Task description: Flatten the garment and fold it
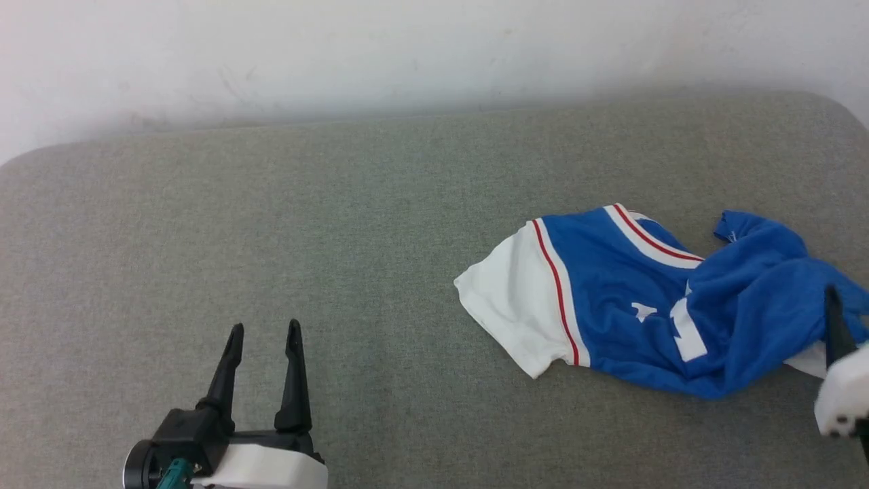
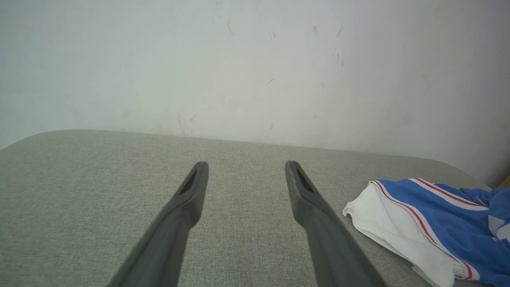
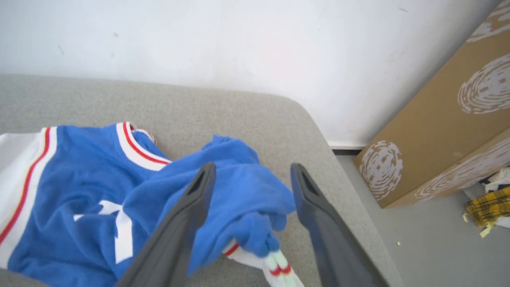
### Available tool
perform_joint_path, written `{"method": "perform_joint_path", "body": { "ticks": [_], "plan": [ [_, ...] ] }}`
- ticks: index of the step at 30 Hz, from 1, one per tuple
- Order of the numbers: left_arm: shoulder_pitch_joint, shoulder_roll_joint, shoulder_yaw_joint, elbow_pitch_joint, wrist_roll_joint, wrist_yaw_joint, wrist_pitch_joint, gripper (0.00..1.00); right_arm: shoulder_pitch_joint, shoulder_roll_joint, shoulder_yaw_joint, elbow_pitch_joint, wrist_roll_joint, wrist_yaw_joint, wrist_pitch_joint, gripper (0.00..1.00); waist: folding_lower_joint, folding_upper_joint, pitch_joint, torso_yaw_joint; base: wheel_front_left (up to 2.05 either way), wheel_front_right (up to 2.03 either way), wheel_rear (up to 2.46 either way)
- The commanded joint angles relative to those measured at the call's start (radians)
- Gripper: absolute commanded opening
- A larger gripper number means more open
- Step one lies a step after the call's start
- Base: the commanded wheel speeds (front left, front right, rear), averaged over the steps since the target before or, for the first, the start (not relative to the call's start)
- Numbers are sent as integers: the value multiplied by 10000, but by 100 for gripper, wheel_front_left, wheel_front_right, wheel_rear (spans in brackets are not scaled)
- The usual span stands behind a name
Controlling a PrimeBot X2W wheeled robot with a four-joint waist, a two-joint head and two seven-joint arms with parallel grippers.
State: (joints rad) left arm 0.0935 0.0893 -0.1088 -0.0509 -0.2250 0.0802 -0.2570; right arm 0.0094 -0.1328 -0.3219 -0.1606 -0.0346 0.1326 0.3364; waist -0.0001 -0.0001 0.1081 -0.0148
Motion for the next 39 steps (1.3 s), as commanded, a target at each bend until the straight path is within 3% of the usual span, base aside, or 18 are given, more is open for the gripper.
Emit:
{"method": "perform_joint_path", "body": {
  "ticks": [1,5,8,14,21,24,32,39],
  "plan": [
    [-91,20,-18,-5,89,19,-47,100,-281,55,256,-335,13,-19,-93,100,1,1,8,-11,0,0,0],
    [-173,-13,-83,2,68,2,-47,100,-681,-24,1276,-790,284,-19,130,100,1,1,124,64,0,0,0],
    [-275,-47,-128,16,44,-29,-47,100,-930,-278,2128,-414,635,-19,453,100,1,1,291,202,0,0,0],
    [-498,-118,-244,116,46,-94,-47,100,-1451,-770,3687,1403,1461,-19,1183,100,1,1,631,596,0,0,0],
    [-687,-171,-315,209,86,-138,-47,100,-2097,-1119,4831,3590,1725,-19,1385,100,1,1,844,970,0,0,0],
    [-740,-201,-358,258,94,-149,-47,100,-2315,-1091,4959,4522,1766,-19,1480,0,1,1,871,1126,0,0,0],
    [-567,-256,-238,330,52,-89,-47,100,-3565,-955,4471,4214,1746,-19,254,0,1,1,479,1122,0,0,0],
    [-527,-283,-244,377,34,-166,-47,100,-4535,-574,5306,3400,1843,-19,-84,0,1,1,228,1140,0,0,0]
  ]
}}
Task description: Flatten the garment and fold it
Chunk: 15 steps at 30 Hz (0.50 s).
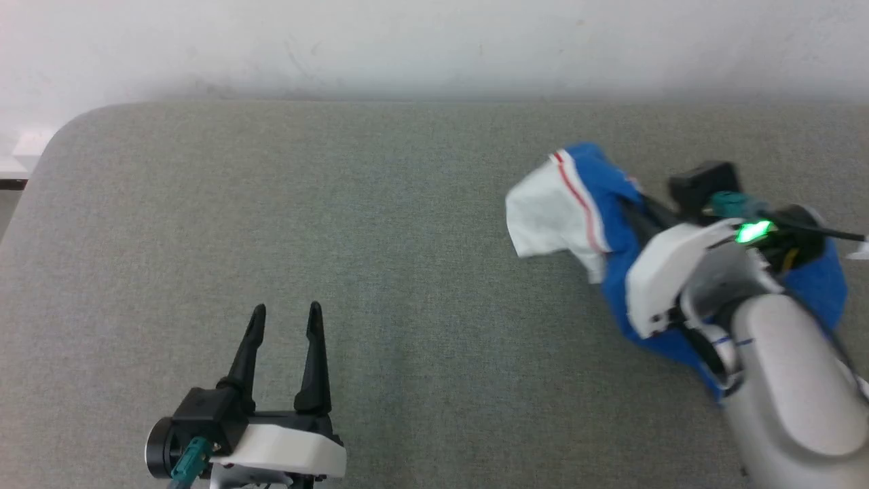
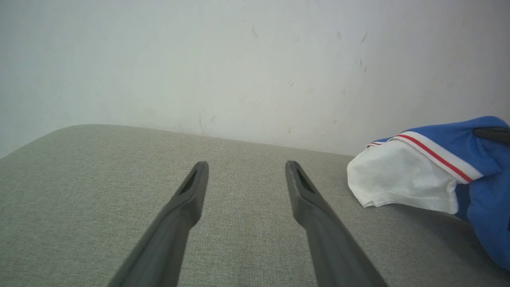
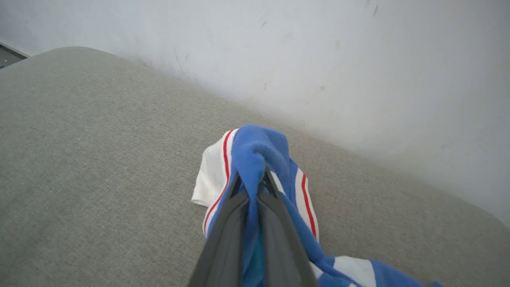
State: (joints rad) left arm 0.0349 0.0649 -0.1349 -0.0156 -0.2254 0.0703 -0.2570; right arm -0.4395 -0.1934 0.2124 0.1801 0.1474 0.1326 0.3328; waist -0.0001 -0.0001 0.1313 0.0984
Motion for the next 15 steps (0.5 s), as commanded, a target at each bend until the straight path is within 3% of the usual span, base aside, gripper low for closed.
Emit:
{"method": "perform_joint_path", "body": {
  "ticks": [1,8,9,10,11,12,15],
  "plan": [
    [59,-43,6,33,42,-80,-47,100,-83,139,181,28,56,-19,-41,0,1,1,2,31,0,0,0],
    [51,-67,-143,202,48,-167,-47,100,217,834,1448,1506,249,-19,-61,0,1,1,141,287,0,0,0],
    [36,-70,-167,230,49,-176,-47,100,279,879,1593,1819,219,-19,-50,11,1,1,152,320,0,0,0],
    [20,-74,-188,259,49,-182,-47,100,329,907,1737,2123,189,-19,-9,40,1,1,157,346,0,0,0],
    [4,-77,-206,286,49,-186,-47,100,380,942,1814,2401,213,-19,44,94,1,1,155,366,0,0,0],
    [-9,-80,-219,311,45,-186,-47,100,391,978,1832,2591,246,-19,45,100,1,1,154,378,0,0,0],
    [-21,-87,-223,355,33,-173,-47,100,285,1037,1685,2724,351,-19,-198,100,1,1,128,345,0,0,0]
  ]
}}
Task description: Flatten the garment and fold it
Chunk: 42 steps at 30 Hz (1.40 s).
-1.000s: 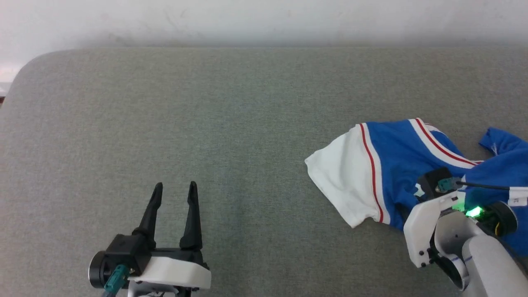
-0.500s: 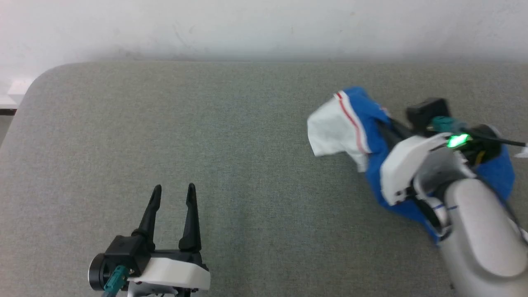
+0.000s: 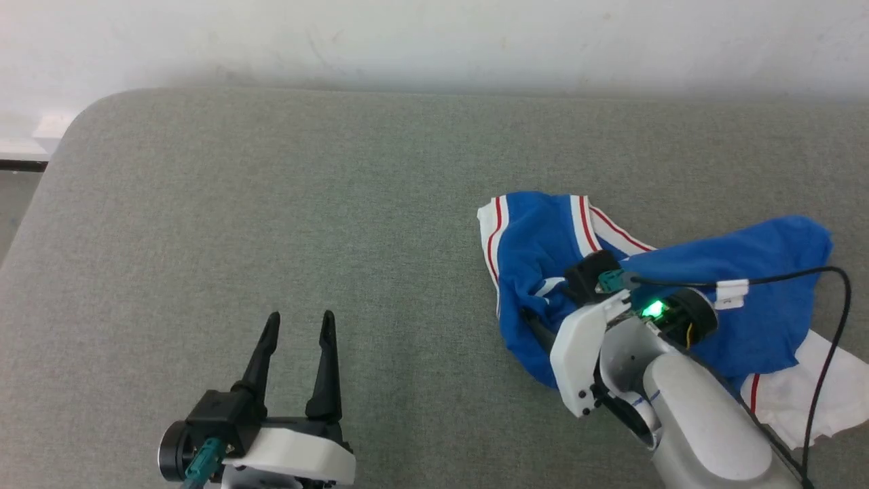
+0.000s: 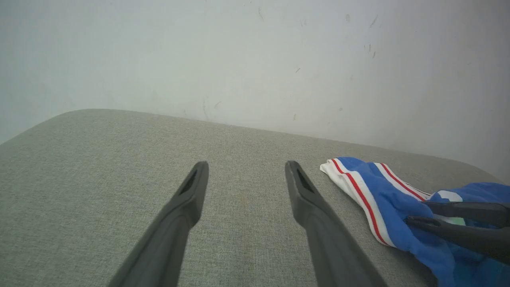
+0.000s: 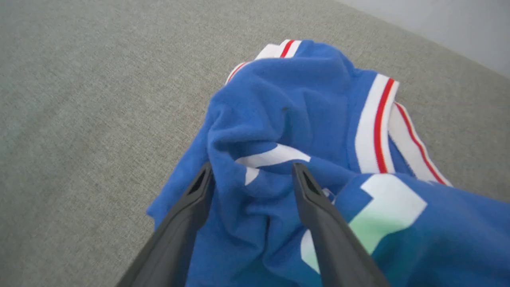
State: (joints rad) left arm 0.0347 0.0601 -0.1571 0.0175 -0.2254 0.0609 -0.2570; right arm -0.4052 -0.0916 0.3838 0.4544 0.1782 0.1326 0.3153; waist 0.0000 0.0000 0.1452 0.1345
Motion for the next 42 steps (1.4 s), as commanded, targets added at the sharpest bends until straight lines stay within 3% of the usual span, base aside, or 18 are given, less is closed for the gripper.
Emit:
{"method": "perform_joint_path", "body": {
  "ticks": [1,8,12,16,23,36,37,38,39,42],
  "plan": [
    [-8,-41,6,26,30,-75,-47,100,-148,-22,-107,-98,61,-19,-131,100,0,0,-28,-42,0,0,0],
    [71,-49,78,-80,84,-21,-47,100,-639,-884,-1975,-1746,-10,-19,-326,100,0,0,4,-253,0,0,0],
    [-24,-58,44,-227,104,-18,-47,100,-465,-1450,-3967,-2673,-472,-19,214,100,0,0,320,-235,0,0,0],
    [-188,-69,-12,-301,99,11,-47,100,-51,-1947,-5334,-2992,-998,-19,1008,100,0,0,789,-142,0,0,0],
    [-583,-82,-93,-366,136,29,-47,100,38,-1958,-6232,-2372,-1385,-19,1982,100,0,0,1598,11,0,0,0],
    [-1182,-94,-341,-384,243,73,-47,100,-613,-1559,-6947,-863,-2343,-19,1777,100,0,0,2419,186,0,0,0],
    [-1222,-95,-347,-390,249,81,-47,100,-676,-1513,-6968,-754,-2367,-19,1776,91,0,0,2475,174,0,0,0],
    [-1263,-95,-354,-388,257,87,-47,100,-750,-1461,-7015,-675,-2358,-19,1716,34,0,0,2505,166,0,0,0],
    [-1300,-95,-360,-380,266,93,-47,100,-826,-1446,-7044,-611,-2374,-19,1614,0,0,0,2527,155,0,0,0],
    [-1371,-96,-349,-323,286,115,-47,100,-1031,-1349,-7040,-582,-2301,-19,1316,0,0,0,2443,90,0,0,0]
  ]
}}
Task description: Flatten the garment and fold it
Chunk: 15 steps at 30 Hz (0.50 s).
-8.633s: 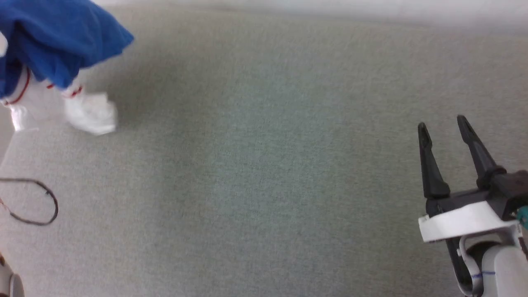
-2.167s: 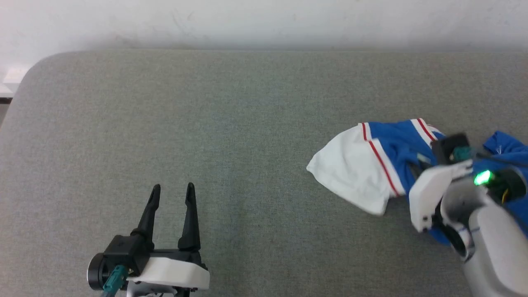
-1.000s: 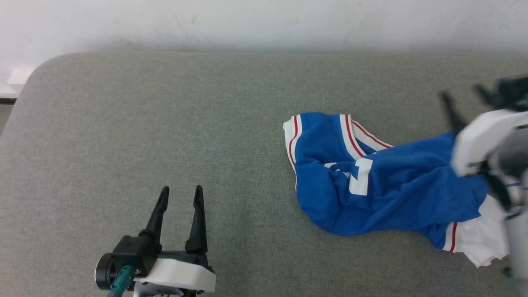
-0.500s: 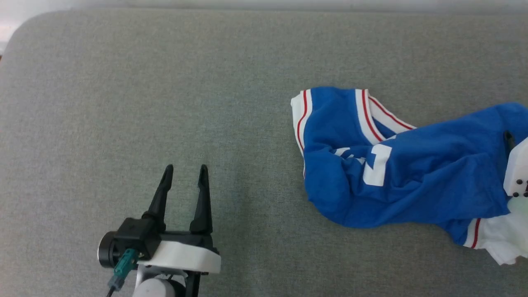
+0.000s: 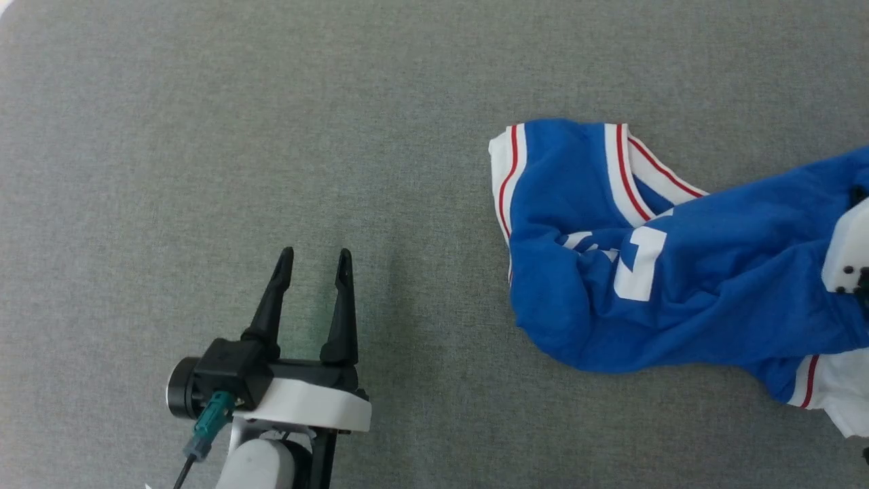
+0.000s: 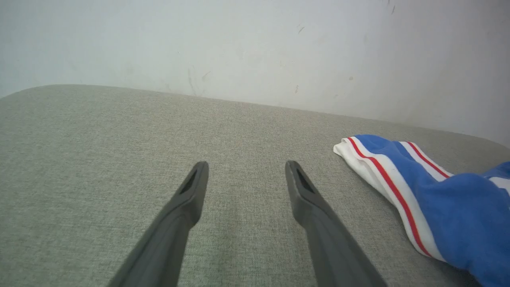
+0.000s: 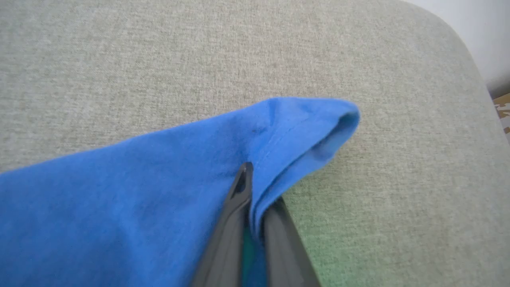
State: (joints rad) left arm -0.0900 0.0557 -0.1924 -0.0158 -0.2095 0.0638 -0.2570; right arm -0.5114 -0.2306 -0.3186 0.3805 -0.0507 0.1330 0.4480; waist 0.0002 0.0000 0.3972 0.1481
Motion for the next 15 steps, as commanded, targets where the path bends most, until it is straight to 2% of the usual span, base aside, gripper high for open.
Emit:
{"method": "perform_joint_path", "body": {
  "ticks": [1,8,12,15],
  "plan": [
    [-122,-52,19,34,129,92,-47,100,-11,40,26,113,16,-23,-133,0,-2,0,-158,-71,0,0,0],
    [220,-48,319,145,111,109,-47,100,-156,52,865,-1010,852,-23,-574,0,-2,0,-1157,-342,0,0,0],
    [500,-5,472,201,95,89,-47,100,-58,270,1475,-1953,1614,-23,-320,0,-2,0,-1692,-495,0,0,0],
    [789,24,599,218,52,70,-47,100,293,463,2212,-3119,2536,-23,285,0,-2,0,-2180,-637,0,0,0]
  ]
}}
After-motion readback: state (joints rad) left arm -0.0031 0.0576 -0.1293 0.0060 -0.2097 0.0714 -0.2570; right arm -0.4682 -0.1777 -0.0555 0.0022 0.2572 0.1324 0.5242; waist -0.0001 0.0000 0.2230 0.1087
